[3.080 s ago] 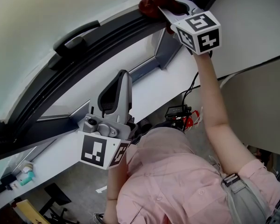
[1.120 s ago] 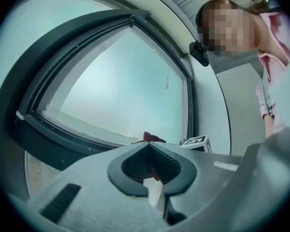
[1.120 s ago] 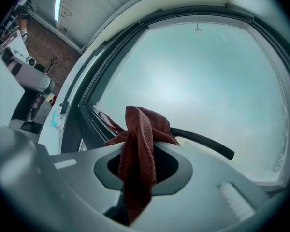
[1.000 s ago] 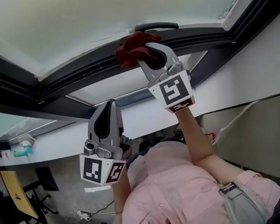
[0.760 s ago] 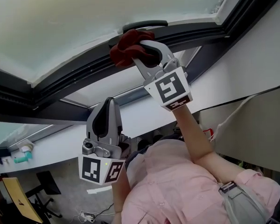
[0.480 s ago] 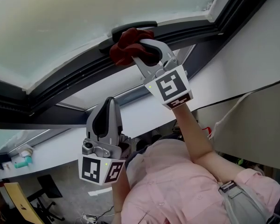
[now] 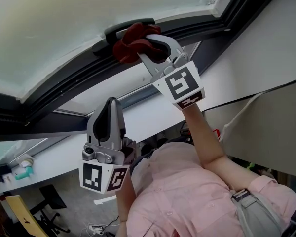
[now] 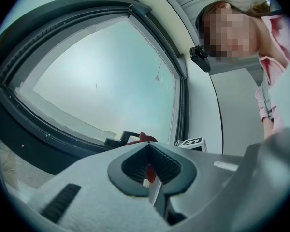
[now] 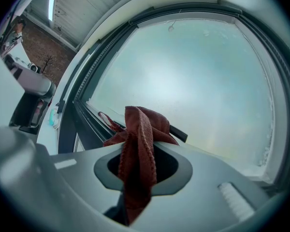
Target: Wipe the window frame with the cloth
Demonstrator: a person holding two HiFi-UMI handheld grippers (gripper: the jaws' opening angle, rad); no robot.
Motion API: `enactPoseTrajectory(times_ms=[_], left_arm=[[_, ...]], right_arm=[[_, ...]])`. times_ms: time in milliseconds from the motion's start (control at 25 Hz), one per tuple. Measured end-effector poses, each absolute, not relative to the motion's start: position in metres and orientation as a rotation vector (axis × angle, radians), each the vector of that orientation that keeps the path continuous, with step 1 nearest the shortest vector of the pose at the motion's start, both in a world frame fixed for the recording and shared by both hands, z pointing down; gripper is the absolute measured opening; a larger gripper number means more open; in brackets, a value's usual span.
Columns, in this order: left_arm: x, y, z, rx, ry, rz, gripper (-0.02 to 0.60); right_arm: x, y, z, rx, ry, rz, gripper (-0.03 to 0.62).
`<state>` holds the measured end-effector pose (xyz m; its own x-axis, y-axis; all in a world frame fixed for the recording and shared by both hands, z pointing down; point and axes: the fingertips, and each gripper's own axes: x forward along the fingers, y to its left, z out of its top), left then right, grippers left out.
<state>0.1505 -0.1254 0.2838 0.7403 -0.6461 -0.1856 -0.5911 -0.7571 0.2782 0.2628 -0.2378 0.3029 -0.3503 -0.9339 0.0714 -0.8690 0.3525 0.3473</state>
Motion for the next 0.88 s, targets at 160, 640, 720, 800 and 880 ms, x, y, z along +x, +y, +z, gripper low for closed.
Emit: enactPoseTrajectory(times_ms=[160, 640, 720, 800, 880], left_arm=[[0.152, -0.128, 0.285, 2.74, -0.978, -0.409, -0.003], [0.173, -0.124, 0.282, 2.735, -0.932, -0.415, -0.003], [0.175, -0.125, 0.282, 2.735, -0.931, -0.415, -0.003], [0.177, -0.126, 0.283, 2.736, -0.931, -0.415, -0.003], [0.179, -0.126, 0.284, 2.734, -0.932, -0.414, -0.003]], right_arm=[[0.27, -0.24, 0.305, 1.601, -2.368, -0.356, 0.074], [0.301, -0.236, 0.298, 1.543, -2.39, -0.306, 0.074], [0.304, -0.236, 0.299, 1.539, -2.391, -0.308, 0.074], [0.308, -0.237, 0.299, 1.541, -2.394, -0.308, 0.074], [0.312, -0.237, 0.299, 1.541, -2.398, -0.303, 0.074]])
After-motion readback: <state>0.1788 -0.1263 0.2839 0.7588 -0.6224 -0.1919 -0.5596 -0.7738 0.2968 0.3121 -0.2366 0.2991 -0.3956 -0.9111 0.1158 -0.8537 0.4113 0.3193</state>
